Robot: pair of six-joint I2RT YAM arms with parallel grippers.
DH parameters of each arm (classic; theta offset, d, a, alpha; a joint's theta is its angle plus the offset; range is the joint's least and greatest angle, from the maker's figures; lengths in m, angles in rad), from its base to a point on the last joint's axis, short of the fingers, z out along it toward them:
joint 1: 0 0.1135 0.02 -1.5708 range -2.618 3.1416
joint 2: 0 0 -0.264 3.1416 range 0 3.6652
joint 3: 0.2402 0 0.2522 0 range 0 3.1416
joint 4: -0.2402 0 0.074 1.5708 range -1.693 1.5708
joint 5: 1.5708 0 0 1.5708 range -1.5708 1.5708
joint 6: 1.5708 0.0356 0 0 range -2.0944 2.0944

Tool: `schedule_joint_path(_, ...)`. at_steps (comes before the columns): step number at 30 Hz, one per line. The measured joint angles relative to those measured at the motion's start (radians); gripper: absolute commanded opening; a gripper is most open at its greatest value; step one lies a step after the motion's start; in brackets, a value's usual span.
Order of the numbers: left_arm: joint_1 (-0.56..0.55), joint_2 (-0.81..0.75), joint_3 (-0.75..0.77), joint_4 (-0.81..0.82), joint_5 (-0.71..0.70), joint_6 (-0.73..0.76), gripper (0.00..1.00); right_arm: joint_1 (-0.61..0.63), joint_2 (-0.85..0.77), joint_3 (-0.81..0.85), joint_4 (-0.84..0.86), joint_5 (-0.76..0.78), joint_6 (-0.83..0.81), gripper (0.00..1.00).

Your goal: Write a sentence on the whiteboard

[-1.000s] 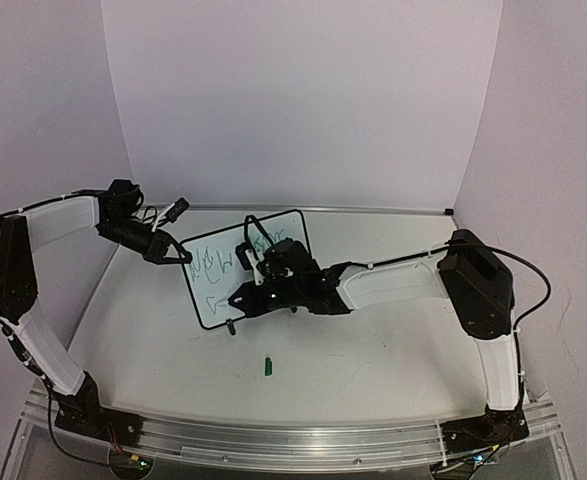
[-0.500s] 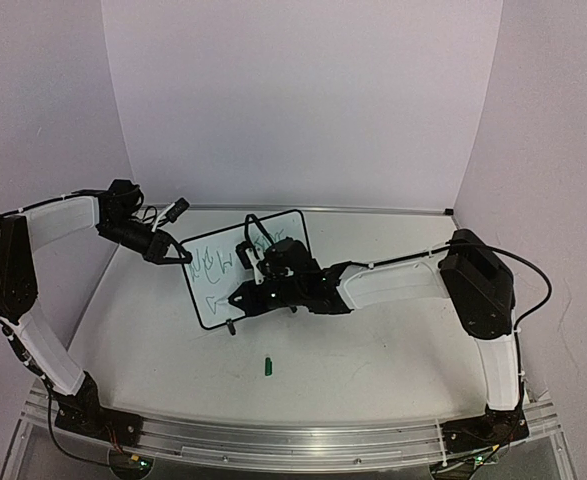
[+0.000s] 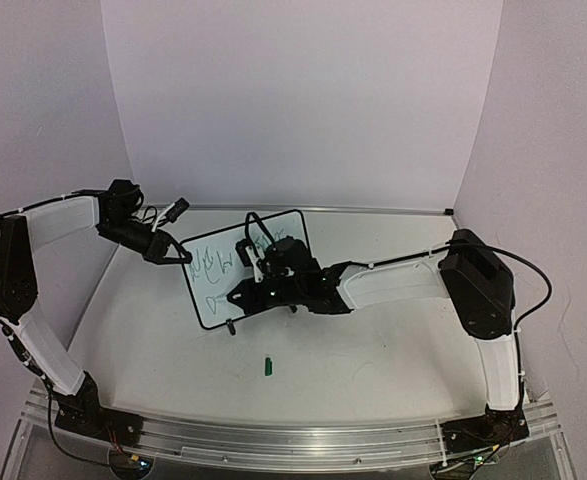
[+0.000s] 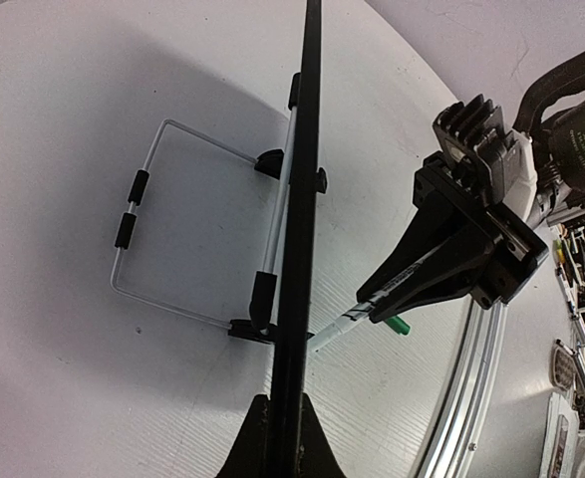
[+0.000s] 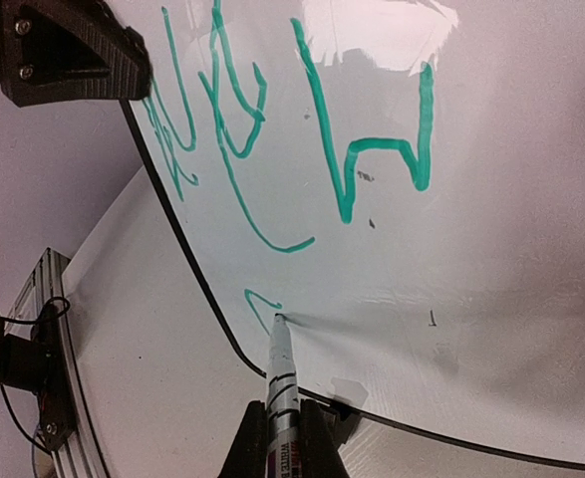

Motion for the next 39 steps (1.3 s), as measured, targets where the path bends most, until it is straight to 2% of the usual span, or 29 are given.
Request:
schedule_joint_path(9,0.000,0.000,0.000,-0.001,0.000,0.000,0.00,0.000,-0.004,0.000,0.003,-0.006,0.004,0.00)
schedule_joint_path(19,-0.001,0.000,0.000,-0.001,0.000,-0.001,0.00,-0.002,-0.097,-0.035,0.045,-0.014,0.009,0.00)
schedule_joint_path(39,-0.001,0.000,0.000,-0.002,0.000,-0.005,0.00,-0.010,-0.079,-0.053,0.049,-0.006,0.039,0.00)
